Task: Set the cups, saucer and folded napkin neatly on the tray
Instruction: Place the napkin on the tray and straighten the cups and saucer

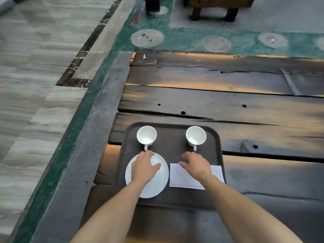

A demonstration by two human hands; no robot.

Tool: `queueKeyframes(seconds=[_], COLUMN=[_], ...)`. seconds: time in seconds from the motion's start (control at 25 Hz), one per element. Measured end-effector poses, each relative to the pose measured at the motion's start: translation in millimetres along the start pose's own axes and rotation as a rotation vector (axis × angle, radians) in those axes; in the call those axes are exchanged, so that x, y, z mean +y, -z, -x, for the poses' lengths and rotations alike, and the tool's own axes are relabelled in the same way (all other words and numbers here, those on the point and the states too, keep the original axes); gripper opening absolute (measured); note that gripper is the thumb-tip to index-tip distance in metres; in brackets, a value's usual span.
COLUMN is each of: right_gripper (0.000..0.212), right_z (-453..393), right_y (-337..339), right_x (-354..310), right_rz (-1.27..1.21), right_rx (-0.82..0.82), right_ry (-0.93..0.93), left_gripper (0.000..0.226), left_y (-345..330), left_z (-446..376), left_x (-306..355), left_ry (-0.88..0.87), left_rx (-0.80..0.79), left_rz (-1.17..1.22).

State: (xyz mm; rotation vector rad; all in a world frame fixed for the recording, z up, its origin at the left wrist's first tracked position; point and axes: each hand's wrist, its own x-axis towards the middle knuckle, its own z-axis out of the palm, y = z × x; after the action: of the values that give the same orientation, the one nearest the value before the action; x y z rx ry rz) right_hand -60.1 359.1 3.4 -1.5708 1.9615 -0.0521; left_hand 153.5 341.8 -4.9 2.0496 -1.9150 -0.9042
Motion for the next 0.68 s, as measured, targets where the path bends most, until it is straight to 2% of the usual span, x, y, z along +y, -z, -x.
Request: queueKeyframes(seconds=[0.28, 0.52, 0.68], right_gripper=[0.039, 0.035, 0.044], right_z=[5, -6, -23], right_y=[24, 43, 53], right_x=[39, 56, 65], right_rz=[-0.02, -0.012, -0.002], right_rx=[0.056, 0.167, 0.18], right_ry=[-0.067, -0.13, -0.144], left_gripper=[0.048, 0.057, 0.067], left_y=[-14, -18, -23], left_z=[-5, -32, -56], left_x=[47, 75, 94], left_ry=[-0.084, -0.146, -0.183], left_rx=[-0.058, -0.133, -0.173], left_rz=[0.025, -0.015, -0.063])
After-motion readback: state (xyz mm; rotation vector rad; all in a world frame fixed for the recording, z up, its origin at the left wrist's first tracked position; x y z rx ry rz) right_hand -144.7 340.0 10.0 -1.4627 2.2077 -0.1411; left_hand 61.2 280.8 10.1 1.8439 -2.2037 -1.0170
